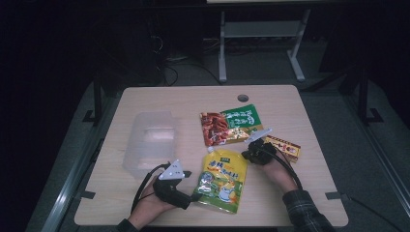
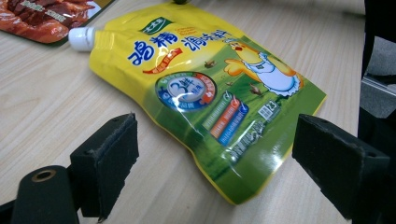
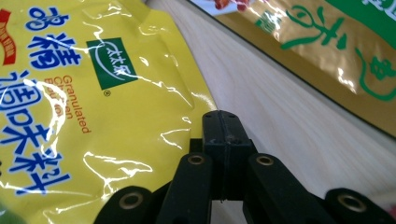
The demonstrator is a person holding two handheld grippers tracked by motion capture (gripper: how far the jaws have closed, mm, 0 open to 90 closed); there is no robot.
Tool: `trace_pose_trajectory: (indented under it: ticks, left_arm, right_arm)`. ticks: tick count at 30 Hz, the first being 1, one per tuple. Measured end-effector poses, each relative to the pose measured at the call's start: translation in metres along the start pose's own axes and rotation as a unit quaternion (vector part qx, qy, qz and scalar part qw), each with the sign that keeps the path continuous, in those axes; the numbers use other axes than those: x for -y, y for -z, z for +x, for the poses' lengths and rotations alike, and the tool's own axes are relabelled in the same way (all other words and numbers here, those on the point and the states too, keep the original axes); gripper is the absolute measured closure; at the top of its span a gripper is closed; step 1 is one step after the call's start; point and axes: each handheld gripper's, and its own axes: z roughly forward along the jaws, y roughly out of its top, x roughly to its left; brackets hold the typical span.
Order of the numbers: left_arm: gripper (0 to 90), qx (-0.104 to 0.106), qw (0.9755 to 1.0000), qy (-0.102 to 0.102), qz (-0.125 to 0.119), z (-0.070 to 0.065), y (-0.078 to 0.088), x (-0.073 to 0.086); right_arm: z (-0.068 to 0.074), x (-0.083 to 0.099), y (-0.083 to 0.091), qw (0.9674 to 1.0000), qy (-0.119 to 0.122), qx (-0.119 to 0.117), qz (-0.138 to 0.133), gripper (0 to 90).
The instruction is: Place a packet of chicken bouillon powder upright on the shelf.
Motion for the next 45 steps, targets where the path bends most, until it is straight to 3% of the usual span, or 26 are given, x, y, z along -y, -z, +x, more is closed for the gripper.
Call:
trace_pose_trajectory:
  ticks: [6, 18, 22, 23, 24, 25, 26, 31, 34, 38, 39, 40, 45]
  left_arm:
    - [13.8, 0.0, 1.0, 0.0, 0.001, -0.001, 0.0, 0.0]
    - [13.8, 0.001, 1.0, 0.0, 0.004, -0.002, -0.002, -0.001]
    - [13.8, -0.001, 1.0, -0.002, 0.008, -0.003, -0.005, -0.006]
    - [13.8, -0.002, 1.0, -0.002, 0.008, -0.003, -0.006, -0.008]
    - [13.8, -0.002, 1.0, -0.002, 0.009, -0.003, -0.008, -0.012]
    - [13.8, -0.001, 1.0, -0.001, 0.009, -0.003, -0.009, -0.015]
    - [13.8, -0.001, 1.0, -0.001, 0.009, -0.003, -0.012, -0.018]
    - [13.8, 0.0, 0.9998, -0.004, 0.017, -0.002, -0.028, -0.034]
    - [13.8, -0.004, 0.9997, -0.005, 0.023, 0.001, -0.038, -0.045]
    - [14.1, -0.002, 0.9995, 0.001, 0.031, 0.011, -0.053, -0.059]
    - [14.1, -0.002, 0.999, -0.01, 0.043, 0.014, -0.057, -0.063]
    - [14.0, -0.003, 0.999, -0.006, 0.045, 0.015, -0.061, -0.065]
    - [13.9, 0.001, 0.9977, 0.002, 0.067, 0.031, -0.084, -0.076]
  right_arm:
    - [-0.001, 0.011, 0.011, 0.9997, 0.01, 0.015, 0.016, 90.0]
    - [0.005, 0.044, 0.039, 0.9995, 0.003, 0.014, 0.029, 90.0]
    - [0.006, 0.052, 0.045, 0.9997, 0.002, 0.01, 0.022, 90.0]
    - [0.006, 0.053, 0.047, 0.9999, -0.004, 0.007, 0.01, 90.0]
    - [0.006, 0.053, 0.051, 0.9999, -0.014, 0.002, 0.002, 87.9]
    - [0.008, 0.052, 0.058, 0.9996, -0.024, 0.0, -0.017, 78.6]
    - [0.008, 0.052, 0.058, 0.9996, -0.024, 0.0, -0.017, 78.6]
    - [0.019, 0.064, 0.067, 0.9986, -0.035, 0.016, -0.037, 48.5]
    - [0.024, 0.072, 0.071, 0.9979, -0.052, 0.012, -0.037, 38.7]
    - [0.032, 0.081, 0.081, 0.9968, -0.056, 0.018, -0.054, 33.8]
    - [0.034, 0.083, 0.083, 0.9968, -0.056, 0.017, -0.055, 33.5]
    - [0.037, 0.085, 0.084, 0.9968, -0.056, 0.014, -0.056, 32.9]
    - [0.043, 0.091, 0.082, 0.9981, -0.035, 0.011, -0.048, 30.7]
